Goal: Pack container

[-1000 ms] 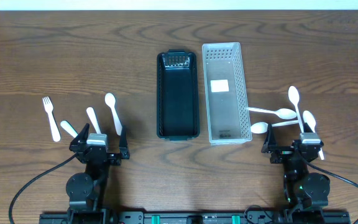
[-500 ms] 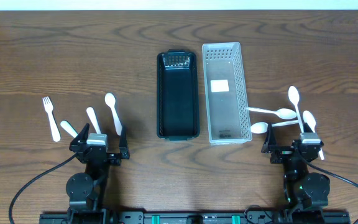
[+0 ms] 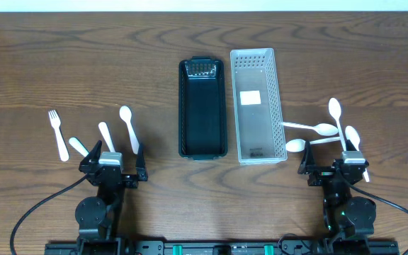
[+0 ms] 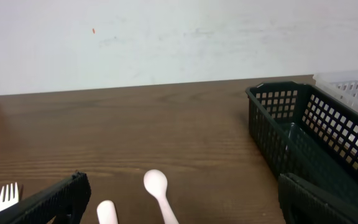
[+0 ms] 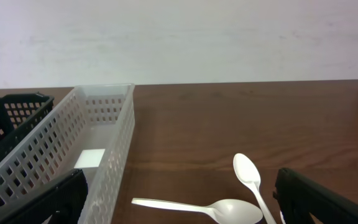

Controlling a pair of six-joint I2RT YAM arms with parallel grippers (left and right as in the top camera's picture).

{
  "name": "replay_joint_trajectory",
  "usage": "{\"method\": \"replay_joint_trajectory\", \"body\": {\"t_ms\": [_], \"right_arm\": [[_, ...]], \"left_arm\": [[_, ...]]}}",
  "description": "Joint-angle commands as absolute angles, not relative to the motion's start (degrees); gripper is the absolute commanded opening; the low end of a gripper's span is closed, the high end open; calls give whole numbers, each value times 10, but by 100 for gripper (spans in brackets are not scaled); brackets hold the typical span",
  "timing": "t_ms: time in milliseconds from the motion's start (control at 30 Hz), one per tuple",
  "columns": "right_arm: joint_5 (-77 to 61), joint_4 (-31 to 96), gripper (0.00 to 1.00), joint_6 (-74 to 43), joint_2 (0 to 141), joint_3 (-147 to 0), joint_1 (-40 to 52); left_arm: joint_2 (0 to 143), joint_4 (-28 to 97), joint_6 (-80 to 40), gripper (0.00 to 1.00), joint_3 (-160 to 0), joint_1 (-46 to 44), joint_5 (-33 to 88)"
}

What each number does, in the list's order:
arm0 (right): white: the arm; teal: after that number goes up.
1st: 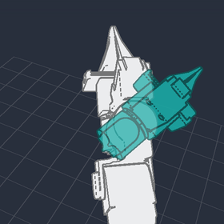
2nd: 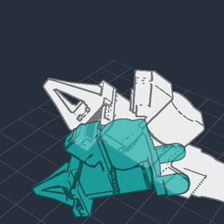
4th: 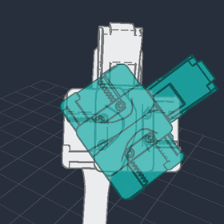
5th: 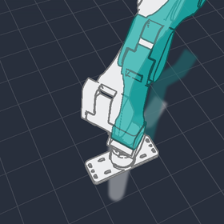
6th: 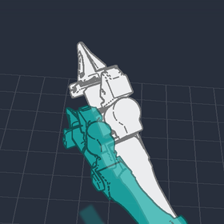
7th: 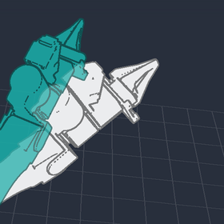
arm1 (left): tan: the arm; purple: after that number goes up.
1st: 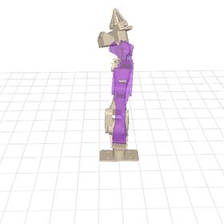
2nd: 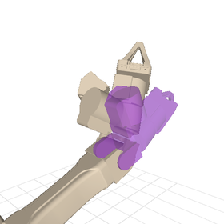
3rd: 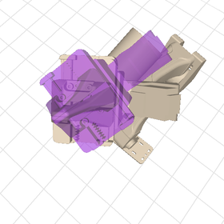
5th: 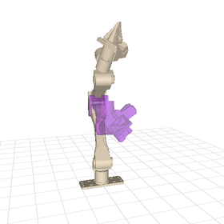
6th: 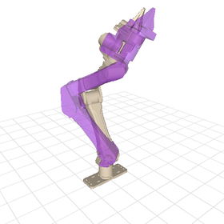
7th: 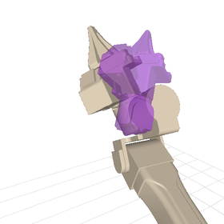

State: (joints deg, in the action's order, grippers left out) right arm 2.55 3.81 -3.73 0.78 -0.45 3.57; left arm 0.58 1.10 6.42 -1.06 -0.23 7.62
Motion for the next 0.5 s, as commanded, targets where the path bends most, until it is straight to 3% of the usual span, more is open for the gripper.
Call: {"method": "replay_joint_trajectory", "body": {"t_ms": [0,300,467], "right_arm": [[31,40,99,-44,3,-3,41],[23,41,99,-64,9,-3,41],[-34,18,99,-107,10,-13,41]], "left_arm": [[3,32,68,98,-2,-4,97],[3,15,72,98,-2,-4,97],[12,45,-101,98,-35,-4,100]]}}
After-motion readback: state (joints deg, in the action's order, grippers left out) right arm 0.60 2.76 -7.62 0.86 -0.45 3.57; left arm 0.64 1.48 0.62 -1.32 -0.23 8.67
